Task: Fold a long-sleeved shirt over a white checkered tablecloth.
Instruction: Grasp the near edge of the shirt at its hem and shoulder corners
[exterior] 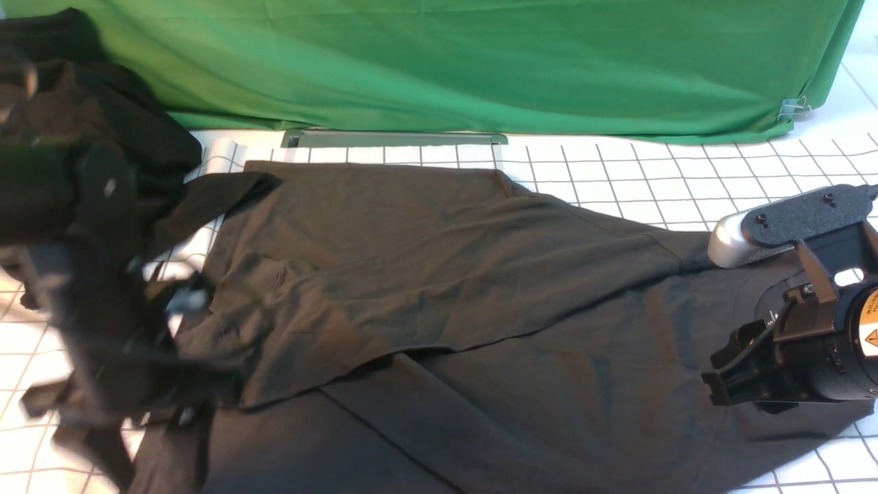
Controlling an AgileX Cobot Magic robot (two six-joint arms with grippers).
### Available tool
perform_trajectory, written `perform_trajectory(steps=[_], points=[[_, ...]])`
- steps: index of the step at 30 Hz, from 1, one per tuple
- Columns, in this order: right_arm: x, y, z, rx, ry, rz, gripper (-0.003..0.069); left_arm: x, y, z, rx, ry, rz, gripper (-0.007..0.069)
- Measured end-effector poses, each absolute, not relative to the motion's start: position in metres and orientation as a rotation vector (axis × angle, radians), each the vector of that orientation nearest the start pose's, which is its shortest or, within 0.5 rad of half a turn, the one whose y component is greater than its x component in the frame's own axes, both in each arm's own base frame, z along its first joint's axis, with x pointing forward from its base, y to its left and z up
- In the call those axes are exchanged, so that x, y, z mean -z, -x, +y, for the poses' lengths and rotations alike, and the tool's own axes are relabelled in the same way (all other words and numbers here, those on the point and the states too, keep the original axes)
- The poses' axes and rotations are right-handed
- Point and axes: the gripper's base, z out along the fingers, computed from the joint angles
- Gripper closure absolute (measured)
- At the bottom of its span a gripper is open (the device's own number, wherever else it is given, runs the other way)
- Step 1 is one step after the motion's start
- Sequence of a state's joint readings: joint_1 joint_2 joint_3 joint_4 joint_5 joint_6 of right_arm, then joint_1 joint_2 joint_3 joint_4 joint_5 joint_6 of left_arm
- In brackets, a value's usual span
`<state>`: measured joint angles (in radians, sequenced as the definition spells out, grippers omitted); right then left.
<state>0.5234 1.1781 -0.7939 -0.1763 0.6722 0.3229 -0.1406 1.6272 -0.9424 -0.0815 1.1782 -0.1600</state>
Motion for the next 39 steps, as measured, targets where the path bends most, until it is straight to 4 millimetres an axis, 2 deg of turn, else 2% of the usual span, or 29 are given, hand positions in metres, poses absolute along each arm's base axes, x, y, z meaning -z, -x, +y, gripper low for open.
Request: perform_trajectory(steps=[3,8,14,17,20,21,22,24,26,31,34,36,39], points=[[-0.272,-0.2,0.104,-0.148,0.383,2.498,0.0375,-0.185,-0.227,-0.035,0.019,0.1,3.282,0.0189],[-0.273,-0.201,0.105,-0.152,0.383,2.491,0.0375,-0.173,-0.209,-0.029,-0.036,0.124,3.216,0.019],[-0.272,-0.201,0.105,-0.153,0.397,2.491,0.0375,-0.159,-0.203,-0.027,-0.032,0.131,3.175,0.0183],[-0.271,-0.197,0.108,-0.185,0.486,2.504,0.0375,-0.157,-0.202,-0.028,-0.031,0.133,3.178,0.0212],[-0.268,-0.188,0.115,-0.295,0.611,2.556,0.0375,-0.157,-0.202,-0.029,-0.005,0.157,3.18,0.0348],[-0.267,-0.184,0.118,-0.339,0.658,2.581,0.0375,-0.157,-0.202,-0.029,-0.006,0.152,3.184,0.0423],[-0.267,-0.183,0.118,-0.345,0.668,2.584,0.0375,-0.157,-0.202,-0.029,-0.007,0.15,3.185,0.0437],[-0.265,-0.175,0.122,-0.394,0.784,2.622,0.0375,-0.158,-0.2,-0.028,-0.017,0.132,3.197,0.0561],[-0.263,-0.17,0.127,-0.409,0.858,2.635,0.0375,-0.16,-0.199,-0.028,-0.018,0.125,3.2,0.0591],[-0.237,-0.147,0.155,-0.425,1.125,2.655,0.0369,-0.18,-0.19,-0.026,-0.015,0.1,3.152,0.0608],[-0.212,-0.139,0.174,-0.384,1.206,2.656,0.0288,-0.195,-0.182,-0.025,-0.001,0.097,3.105,0.0608],[-0.198,-0.142,0.182,-0.344,1.194,2.674,0.0208,-0.201,-0.178,-0.025,0.016,0.103,3.079,0.0608],[-0.185,-0.148,0.189,-0.315,1.17,2.687,0.0144,-0.206,-0.176,-0.025,0.022,0.102,3.059,0.0608]])
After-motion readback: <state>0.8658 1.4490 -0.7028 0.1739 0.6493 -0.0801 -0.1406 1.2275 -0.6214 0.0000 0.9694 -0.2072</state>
